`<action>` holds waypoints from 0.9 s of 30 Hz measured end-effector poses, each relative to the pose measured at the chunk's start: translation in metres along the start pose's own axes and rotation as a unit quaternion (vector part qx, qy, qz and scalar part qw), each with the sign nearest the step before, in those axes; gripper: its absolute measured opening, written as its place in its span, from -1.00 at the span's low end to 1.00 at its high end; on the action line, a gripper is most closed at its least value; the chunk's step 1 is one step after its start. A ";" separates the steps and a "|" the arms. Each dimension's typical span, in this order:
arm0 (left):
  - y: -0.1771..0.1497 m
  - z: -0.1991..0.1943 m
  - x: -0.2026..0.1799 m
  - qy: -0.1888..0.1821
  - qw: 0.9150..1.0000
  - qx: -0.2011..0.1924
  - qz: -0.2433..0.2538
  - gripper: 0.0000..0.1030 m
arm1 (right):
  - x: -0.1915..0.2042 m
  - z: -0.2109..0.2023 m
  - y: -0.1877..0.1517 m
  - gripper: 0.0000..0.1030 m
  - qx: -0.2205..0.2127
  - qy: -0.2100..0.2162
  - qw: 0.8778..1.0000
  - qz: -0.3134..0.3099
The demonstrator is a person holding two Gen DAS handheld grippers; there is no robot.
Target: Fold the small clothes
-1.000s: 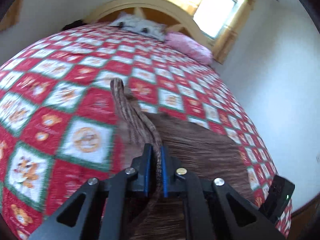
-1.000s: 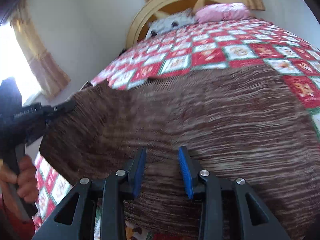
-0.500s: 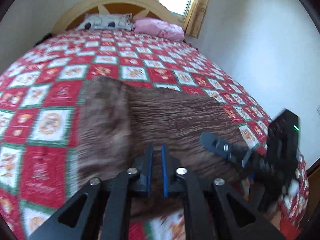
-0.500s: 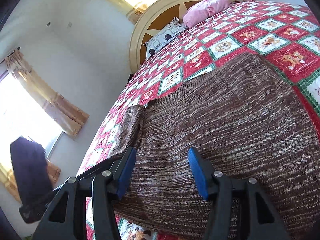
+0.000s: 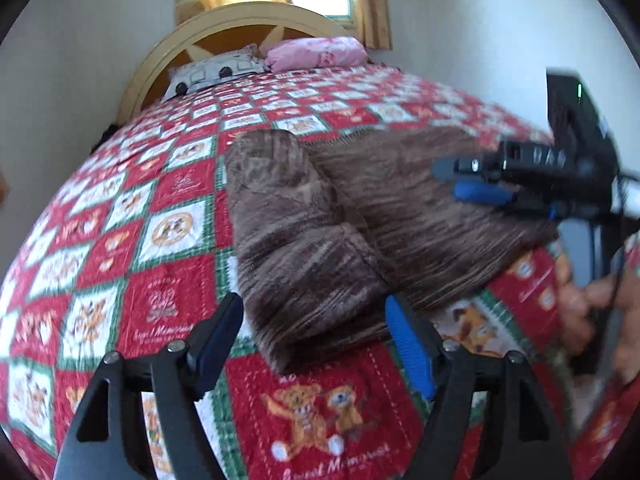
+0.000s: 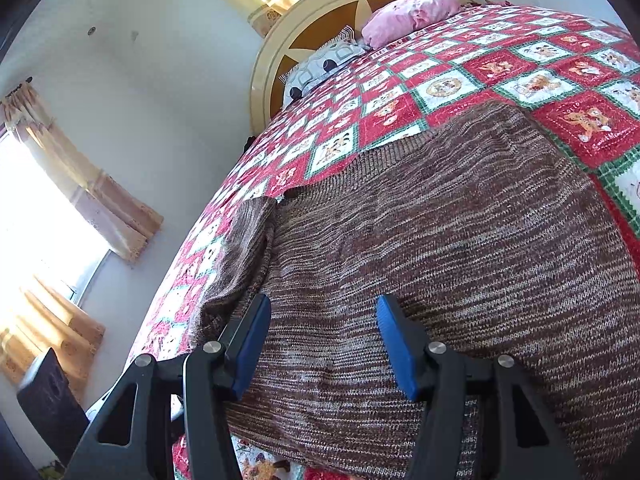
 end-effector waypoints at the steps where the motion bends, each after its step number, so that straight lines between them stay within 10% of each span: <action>1: 0.004 0.006 -0.004 0.009 1.000 0.005 0.008 0.47 | 0.000 0.000 0.000 0.10 0.000 0.000 1.000 0.000; 6: 0.023 0.015 0.004 0.005 1.000 0.004 -0.021 0.38 | 0.000 0.000 0.000 0.10 0.000 0.001 1.000 0.000; 9: 0.024 0.001 0.028 -0.071 0.992 -0.042 -0.099 -0.08 | 0.001 0.000 0.000 0.10 -0.001 0.001 1.000 0.000; 12: 0.018 0.004 0.043 -0.096 0.984 -0.047 -0.139 -0.12 | 0.001 0.001 0.000 0.10 -0.001 -0.001 1.000 -0.001; 27: 0.016 0.020 0.027 -0.114 0.987 -0.017 -0.109 -0.31 | 0.056 0.059 0.067 0.10 0.088 0.048 0.993 -0.057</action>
Point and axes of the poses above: each gripper's, at about its wrist camera, not at the fingertips, and z roughly the way its jaws point, x to its left, y to its top, the point moved 2 cm from there along z, roughly the way its jaws point, and after that the axes turned 12 degrees about x, right-handed, at the moved point
